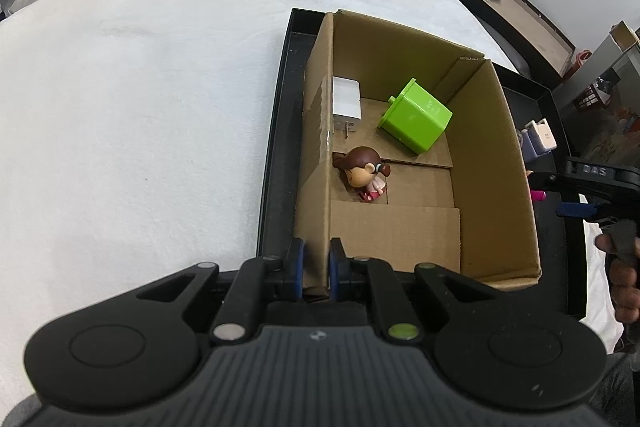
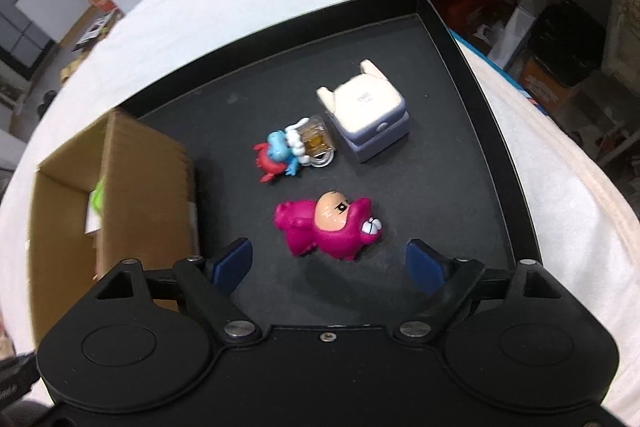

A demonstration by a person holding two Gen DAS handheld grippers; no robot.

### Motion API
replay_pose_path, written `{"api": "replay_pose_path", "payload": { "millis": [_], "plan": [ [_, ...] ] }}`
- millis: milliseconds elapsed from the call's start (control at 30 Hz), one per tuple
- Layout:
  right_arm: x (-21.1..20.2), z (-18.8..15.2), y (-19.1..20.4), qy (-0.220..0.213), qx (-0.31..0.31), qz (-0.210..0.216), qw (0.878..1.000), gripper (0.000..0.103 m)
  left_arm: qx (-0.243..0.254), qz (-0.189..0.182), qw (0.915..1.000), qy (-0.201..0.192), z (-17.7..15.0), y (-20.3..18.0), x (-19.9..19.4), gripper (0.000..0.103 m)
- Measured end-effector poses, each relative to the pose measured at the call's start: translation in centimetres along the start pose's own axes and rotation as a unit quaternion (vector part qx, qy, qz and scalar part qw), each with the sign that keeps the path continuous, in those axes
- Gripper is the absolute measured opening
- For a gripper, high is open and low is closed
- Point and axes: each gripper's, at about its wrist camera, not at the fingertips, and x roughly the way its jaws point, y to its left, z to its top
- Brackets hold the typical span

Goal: Organize rigid objects
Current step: 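Move the right tool to the pink dinosaur figurine and grasp it, then carry the pink dinosaur with the right tool into the box and release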

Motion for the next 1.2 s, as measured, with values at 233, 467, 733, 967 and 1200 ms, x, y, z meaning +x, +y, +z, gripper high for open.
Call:
{"api": "replay_pose_path", "payload": {
  "millis": [233, 467, 733, 967, 1200],
  "plan": [
    [2.2, 0.7, 0.9, 0.009, 0.008, -0.038, 0.999, 0.086, 0.002, 0.001, 1.0000, 0.002, 0.2, -0.1, 0.2, 0.011],
    [3.3, 0.7, 2.1, 0.007, -0.008, -0.066, 0.998, 0.072, 0.001, -0.002, 1.0000, 0.001, 0.1, 0.1, 0.2, 0.012],
    [2.4, -0.1, 2.7, 0.014, -0.026, -0.058, 0.998, 0.068, 0.000, -0.005, 1.0000, 0.002, 0.1, 0.3, 0.2, 0.012],
    [0.6, 0.0, 2.8, 0.001, -0.032, -0.051, 0.998, 0.068, 0.001, -0.006, 1.0000, 0.000, 0.0, 0.3, 0.1, 0.012],
    [-1.1, -0.1, 3.2, -0.010, -0.044, -0.046, 0.998, 0.068, 0.003, -0.005, 1.0000, 0.000, 0.0, 0.2, 0.0, 0.012]
  ]
}}
